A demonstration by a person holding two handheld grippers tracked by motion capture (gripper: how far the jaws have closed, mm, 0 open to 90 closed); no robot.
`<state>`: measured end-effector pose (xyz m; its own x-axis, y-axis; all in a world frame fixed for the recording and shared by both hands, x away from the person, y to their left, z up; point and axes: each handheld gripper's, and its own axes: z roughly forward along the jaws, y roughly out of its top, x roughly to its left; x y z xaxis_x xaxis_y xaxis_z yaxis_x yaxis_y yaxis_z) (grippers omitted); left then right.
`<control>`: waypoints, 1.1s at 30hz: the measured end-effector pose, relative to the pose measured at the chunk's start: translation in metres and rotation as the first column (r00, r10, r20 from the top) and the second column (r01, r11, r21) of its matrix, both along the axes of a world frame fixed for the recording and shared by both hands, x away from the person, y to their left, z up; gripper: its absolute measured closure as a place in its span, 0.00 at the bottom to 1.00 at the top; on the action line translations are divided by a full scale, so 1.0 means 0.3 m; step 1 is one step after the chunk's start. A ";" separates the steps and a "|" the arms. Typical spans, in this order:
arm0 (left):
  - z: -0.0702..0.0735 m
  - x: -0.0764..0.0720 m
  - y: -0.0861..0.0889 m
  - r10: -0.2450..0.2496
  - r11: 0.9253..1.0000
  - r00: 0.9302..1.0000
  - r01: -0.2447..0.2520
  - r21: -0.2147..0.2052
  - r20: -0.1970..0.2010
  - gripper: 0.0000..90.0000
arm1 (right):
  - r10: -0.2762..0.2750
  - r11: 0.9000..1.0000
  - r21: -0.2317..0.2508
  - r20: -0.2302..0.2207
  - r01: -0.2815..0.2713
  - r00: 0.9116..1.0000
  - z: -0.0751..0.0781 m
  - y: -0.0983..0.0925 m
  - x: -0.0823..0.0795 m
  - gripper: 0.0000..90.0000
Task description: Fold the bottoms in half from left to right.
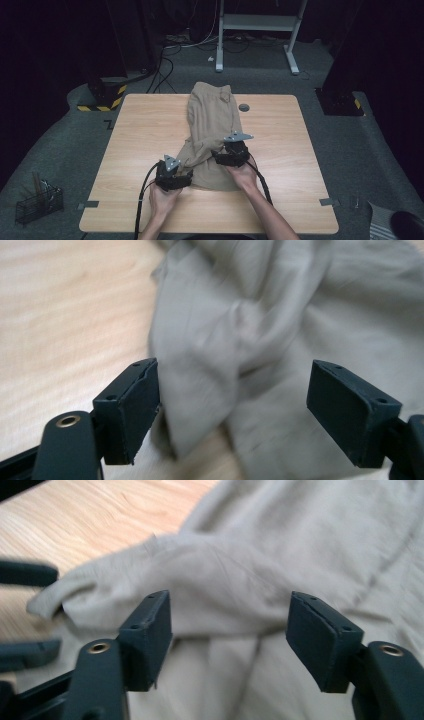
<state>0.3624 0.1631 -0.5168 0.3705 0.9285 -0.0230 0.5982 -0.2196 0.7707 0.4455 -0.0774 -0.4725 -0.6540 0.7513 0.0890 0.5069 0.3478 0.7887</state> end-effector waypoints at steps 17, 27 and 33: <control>-0.035 0.023 0.012 0.026 0.999 0.999 -0.025 0.034 -0.032 0.24 | 0.060 0.996 -0.057 -0.119 -0.068 0.991 -0.061 0.122 0.098 0.96; -0.035 0.022 0.012 0.028 0.999 0.999 -0.027 0.031 -0.034 0.25 | 0.084 0.996 -0.005 0.007 -0.084 0.996 0.012 -0.035 -0.029 0.99; -0.035 0.021 0.011 0.031 0.999 0.999 -0.030 0.031 -0.034 0.25 | 0.023 1.000 0.000 -0.060 -0.023 0.998 -0.063 -0.211 -0.096 0.98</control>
<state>0.3687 0.1664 -0.5274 0.3417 0.9398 -0.0066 0.6307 -0.2240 0.7430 0.4165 -0.1405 -0.4913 -0.6645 0.7363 0.1279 0.5449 0.3603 0.7571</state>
